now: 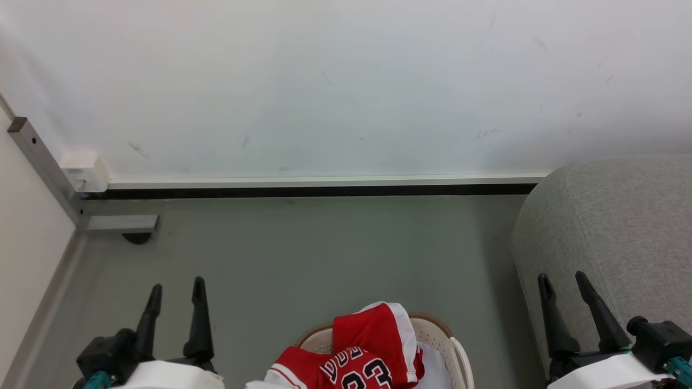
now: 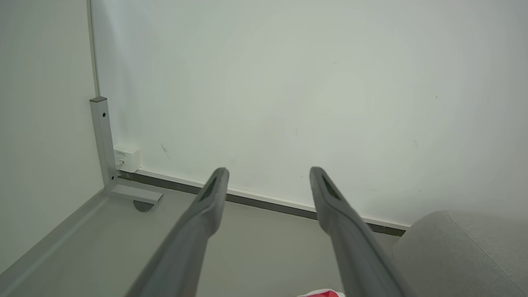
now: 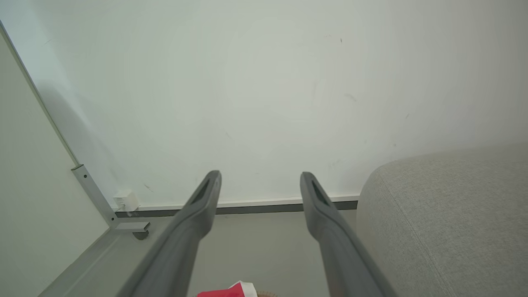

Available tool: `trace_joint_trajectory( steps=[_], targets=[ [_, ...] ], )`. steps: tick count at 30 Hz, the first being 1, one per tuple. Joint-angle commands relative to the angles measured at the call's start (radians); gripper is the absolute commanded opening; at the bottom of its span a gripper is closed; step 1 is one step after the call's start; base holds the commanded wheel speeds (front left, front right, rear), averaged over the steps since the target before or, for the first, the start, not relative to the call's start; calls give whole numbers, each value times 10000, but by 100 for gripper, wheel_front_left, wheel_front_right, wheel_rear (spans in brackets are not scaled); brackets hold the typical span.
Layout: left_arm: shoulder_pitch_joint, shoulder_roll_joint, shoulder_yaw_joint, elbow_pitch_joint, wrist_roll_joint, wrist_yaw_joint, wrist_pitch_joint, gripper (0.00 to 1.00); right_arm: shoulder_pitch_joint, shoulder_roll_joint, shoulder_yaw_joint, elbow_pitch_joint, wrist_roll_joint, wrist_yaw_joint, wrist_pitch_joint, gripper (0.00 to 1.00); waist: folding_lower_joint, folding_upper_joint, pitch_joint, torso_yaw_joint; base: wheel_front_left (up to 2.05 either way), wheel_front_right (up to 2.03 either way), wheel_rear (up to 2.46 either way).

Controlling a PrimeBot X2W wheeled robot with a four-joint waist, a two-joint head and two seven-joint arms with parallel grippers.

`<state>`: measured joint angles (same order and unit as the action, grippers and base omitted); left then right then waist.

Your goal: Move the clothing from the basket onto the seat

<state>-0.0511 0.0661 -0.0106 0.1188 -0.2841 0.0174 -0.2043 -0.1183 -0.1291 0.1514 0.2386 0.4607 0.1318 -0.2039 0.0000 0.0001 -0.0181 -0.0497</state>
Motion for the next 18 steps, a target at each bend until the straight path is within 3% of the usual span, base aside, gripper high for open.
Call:
trace_joint_trajectory(
  steps=[1, 18],
  targets=[
    [79, 21, 17, -100, 252, -6, -64, 100, -130, -93, 0, -40, -201, -16, -68, 100, 0, -1, -2, -3, 0, 0, 0],
    [131, -80, 211, -191, 1495, -58, -406, 100, -167, 15, 2, -163, -1271, -18, -399, 100, 0, -1, 41, -100, 0, 0, 0]
  ],
)
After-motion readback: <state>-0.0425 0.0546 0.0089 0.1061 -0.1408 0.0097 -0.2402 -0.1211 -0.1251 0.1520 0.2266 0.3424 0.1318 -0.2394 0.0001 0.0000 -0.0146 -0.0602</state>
